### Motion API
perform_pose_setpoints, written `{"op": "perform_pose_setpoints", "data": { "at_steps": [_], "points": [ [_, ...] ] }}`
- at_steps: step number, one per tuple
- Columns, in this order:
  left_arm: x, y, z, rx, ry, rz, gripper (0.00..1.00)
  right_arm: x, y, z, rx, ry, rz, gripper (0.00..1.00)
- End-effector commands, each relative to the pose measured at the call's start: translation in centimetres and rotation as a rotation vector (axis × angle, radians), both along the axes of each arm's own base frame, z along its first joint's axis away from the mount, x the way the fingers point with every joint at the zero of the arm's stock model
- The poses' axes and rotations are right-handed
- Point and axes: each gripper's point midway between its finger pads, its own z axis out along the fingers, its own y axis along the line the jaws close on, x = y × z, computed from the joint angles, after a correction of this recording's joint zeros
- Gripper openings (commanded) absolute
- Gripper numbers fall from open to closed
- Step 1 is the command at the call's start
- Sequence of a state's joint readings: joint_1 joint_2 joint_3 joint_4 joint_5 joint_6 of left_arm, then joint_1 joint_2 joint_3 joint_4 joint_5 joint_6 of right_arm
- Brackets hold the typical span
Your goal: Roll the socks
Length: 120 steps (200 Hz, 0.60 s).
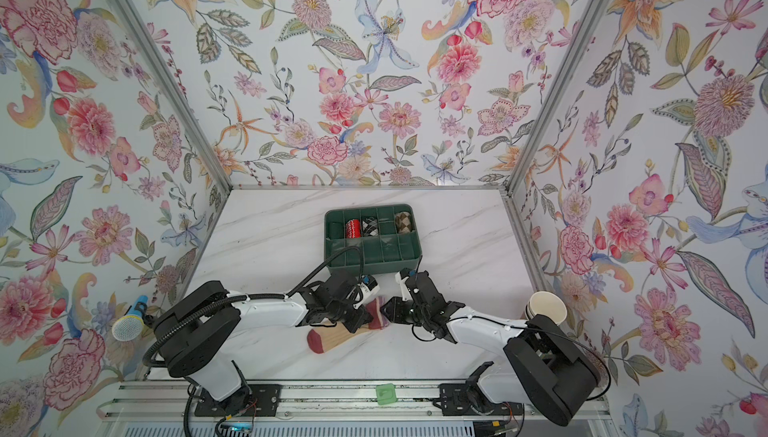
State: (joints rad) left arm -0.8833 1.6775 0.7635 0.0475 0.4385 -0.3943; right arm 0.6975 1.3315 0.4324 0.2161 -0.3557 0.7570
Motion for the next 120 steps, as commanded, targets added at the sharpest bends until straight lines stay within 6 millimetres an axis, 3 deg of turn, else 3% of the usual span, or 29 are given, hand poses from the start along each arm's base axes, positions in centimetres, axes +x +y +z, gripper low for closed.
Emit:
{"op": "perform_pose_setpoints", "data": {
  "at_steps": [1, 34, 57, 120],
  "points": [
    [-0.5, 0.7, -1.4, 0.028, 0.037, 0.011, 0.00, 0.2, 1.6, 1.1, 0.058, -0.013, 0.031, 0.24],
    [-0.6, 0.9, -1.6, 0.033, 0.039, 0.011, 0.00, 0.0, 2.2, 0.6, 0.063, 0.006, 0.049, 0.25],
    [-0.8, 1.1, -1.8, 0.037, 0.040, 0.012, 0.00, -0.3, 2.4, 0.5, 0.070, 0.013, 0.063, 0.41],
    [-0.9, 1.4, -1.9, 0.035, 0.039, 0.016, 0.00, -1.1, 2.9, -0.6, 0.040, 0.050, 0.085, 0.45]
  ]
}}
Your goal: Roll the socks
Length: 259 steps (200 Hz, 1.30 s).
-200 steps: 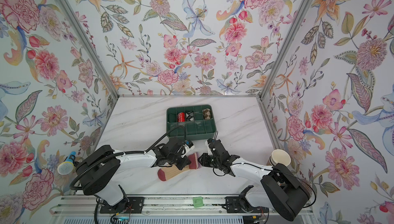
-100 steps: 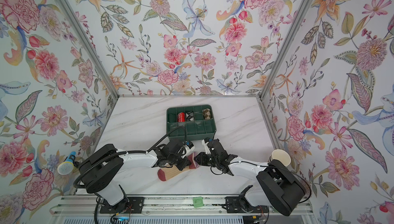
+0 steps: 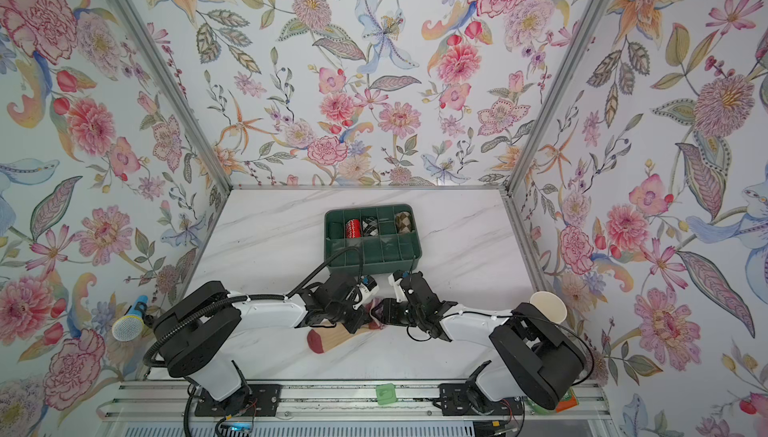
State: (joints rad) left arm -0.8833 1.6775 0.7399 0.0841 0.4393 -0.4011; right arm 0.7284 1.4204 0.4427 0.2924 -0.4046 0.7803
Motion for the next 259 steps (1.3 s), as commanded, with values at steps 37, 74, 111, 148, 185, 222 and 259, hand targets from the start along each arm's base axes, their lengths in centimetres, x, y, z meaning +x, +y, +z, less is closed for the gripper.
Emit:
{"op": "perform_pose_setpoints", "data": {
  "at_steps": [37, 74, 111, 148, 185, 222, 259],
  "points": [
    [-0.8, 1.5, -1.5, 0.041, 0.039, 0.016, 0.00, -0.8, 1.8, -0.4, -0.022, 0.022, 0.052, 0.41],
    [-0.8, 1.6, -1.7, 0.038, 0.042, 0.019, 0.00, -1.2, 2.4, -0.8, -0.088, 0.009, 0.081, 0.34],
    [-0.7, 1.8, -1.9, 0.036, 0.042, 0.026, 0.00, -1.8, 2.1, -0.9, -0.199, -0.033, 0.101, 0.32],
    [-0.4, 2.9, -2.3, 0.045, 0.039, 0.051, 0.00, -1.9, 1.0, -0.4, -0.226, -0.067, 0.076, 0.19],
    [0.0, 3.8, -2.2, 0.042, 0.035, 0.082, 0.00, -2.5, 1.1, -0.2, -0.252, -0.092, 0.110, 0.19],
    [0.7, 3.6, -0.4, -0.013, 0.012, 0.092, 0.00, -2.8, 1.4, -0.7, -0.317, -0.108, 0.138, 0.19],
    [0.7, 3.4, 0.5, -0.042, 0.018, 0.090, 0.00, -2.4, 2.1, -0.8, -0.355, -0.139, 0.150, 0.18]
  ]
}}
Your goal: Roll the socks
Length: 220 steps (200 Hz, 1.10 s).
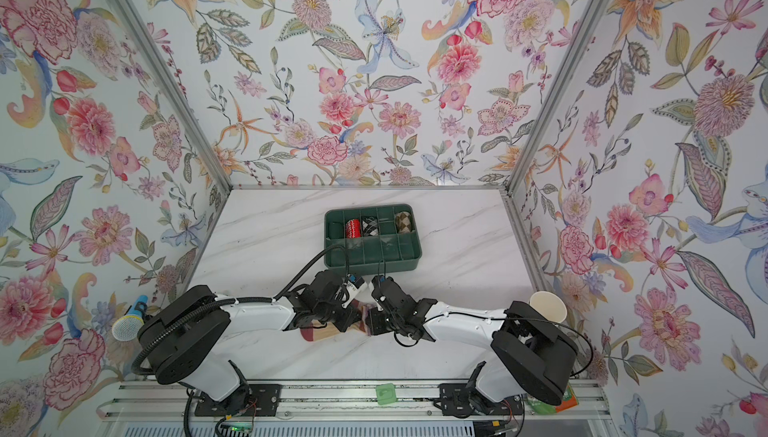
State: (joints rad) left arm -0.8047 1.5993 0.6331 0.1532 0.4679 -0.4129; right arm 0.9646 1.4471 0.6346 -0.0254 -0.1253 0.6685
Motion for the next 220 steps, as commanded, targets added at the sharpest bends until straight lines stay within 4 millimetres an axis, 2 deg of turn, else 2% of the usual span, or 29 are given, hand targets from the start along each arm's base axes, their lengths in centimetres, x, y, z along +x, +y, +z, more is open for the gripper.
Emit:
{"op": "perform_pose_setpoints", "data": {
  "at_steps": [1, 23, 28, 53, 99, 118, 138, 172, 220],
  "points": [
    [-0.2, 0.7, 0.2, 0.004, 0.021, 0.019, 0.00, 0.0, -0.4, -0.8, -0.079, -0.013, 0.016, 0.18],
    [-0.5, 1.0, -0.1, 0.018, 0.035, 0.012, 0.00, 0.7, -0.3, -0.7, -0.094, -0.032, -0.002, 0.18],
    [-0.3, 0.8, 1.0, -0.001, 0.013, 0.013, 0.00, 0.9, -0.3, -0.7, -0.095, -0.034, -0.008, 0.18],
    [-0.3, 1.4, 1.7, 0.019, -0.007, 0.017, 0.00, 1.5, -0.2, -0.7, -0.099, -0.035, -0.023, 0.18],
    [0.7, 4.4, 3.1, 0.099, -0.065, 0.072, 0.03, 1.8, -0.3, -0.5, -0.124, -0.041, -0.031, 0.18],
    [0.8, 6.5, 2.3, 0.123, -0.049, 0.114, 0.03, 1.9, -0.5, -0.5, -0.135, -0.045, -0.035, 0.18],
    [0.5, 7.5, 1.5, 0.134, -0.036, 0.136, 0.03, 2.1, -0.4, -0.2, -0.140, -0.051, -0.036, 0.18],
    [0.6, 8.3, 0.0, 0.161, -0.025, 0.180, 0.02, 2.5, -0.1, 0.2, -0.143, -0.059, -0.033, 0.18],
    [0.6, 8.0, -0.7, 0.154, -0.017, 0.174, 0.02, 2.8, 0.1, 0.5, -0.156, -0.064, -0.034, 0.18]
  ]
}}
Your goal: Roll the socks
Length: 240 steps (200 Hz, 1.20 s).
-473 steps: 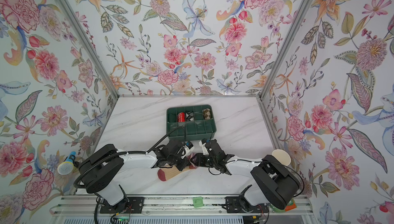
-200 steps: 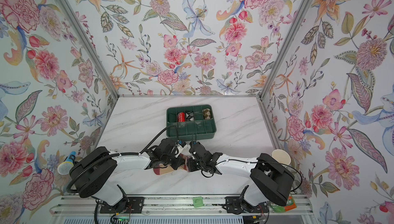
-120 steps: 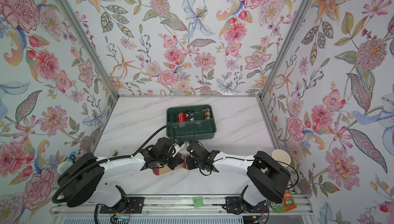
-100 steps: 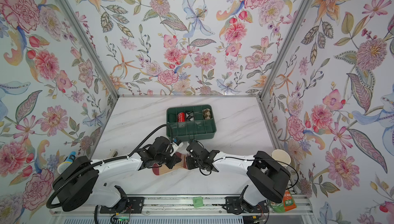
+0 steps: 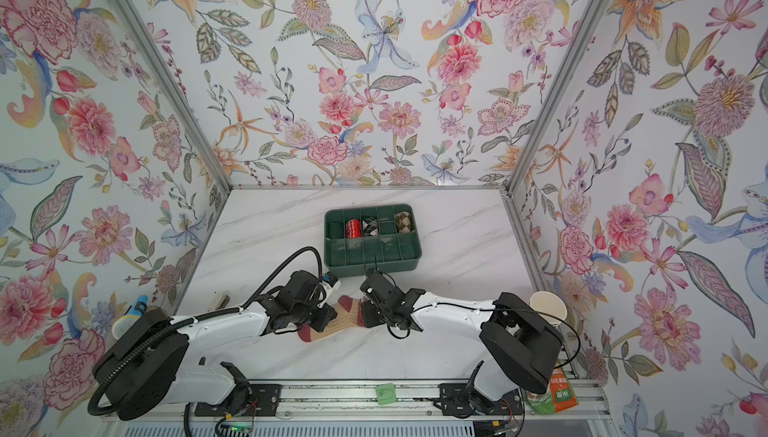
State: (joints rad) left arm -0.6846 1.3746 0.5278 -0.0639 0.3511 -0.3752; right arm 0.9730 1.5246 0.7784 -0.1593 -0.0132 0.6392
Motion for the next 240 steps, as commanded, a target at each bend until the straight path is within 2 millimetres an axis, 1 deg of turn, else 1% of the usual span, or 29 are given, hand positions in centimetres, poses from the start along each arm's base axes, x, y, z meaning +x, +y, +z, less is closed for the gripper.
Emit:
{"op": "perform_pose_setpoints", "data": {
  "at_steps": [1, 33, 118, 173, 240],
  "points": [
    [0.1, 0.3, -0.8, 0.012, -0.001, 0.013, 0.02, 0.5, -0.3, -0.1, -0.041, -0.012, -0.002, 0.18],
    [-0.1, 0.3, -1.5, 0.010, 0.013, 0.010, 0.02, 0.7, 0.0, 0.2, -0.054, -0.018, 0.005, 0.18],
    [-0.6, 0.0, -2.2, -0.008, 0.029, -0.008, 0.01, 1.4, 1.4, 0.8, -0.095, -0.050, 0.026, 0.18],
    [-0.9, -0.2, -2.1, -0.026, 0.035, -0.018, 0.01, 1.6, 2.2, 0.0, -0.107, -0.042, 0.036, 0.18],
    [-1.2, -0.3, -2.3, -0.042, 0.053, -0.022, 0.01, 2.3, 3.5, 0.1, -0.098, -0.065, 0.045, 0.20]
  ]
}}
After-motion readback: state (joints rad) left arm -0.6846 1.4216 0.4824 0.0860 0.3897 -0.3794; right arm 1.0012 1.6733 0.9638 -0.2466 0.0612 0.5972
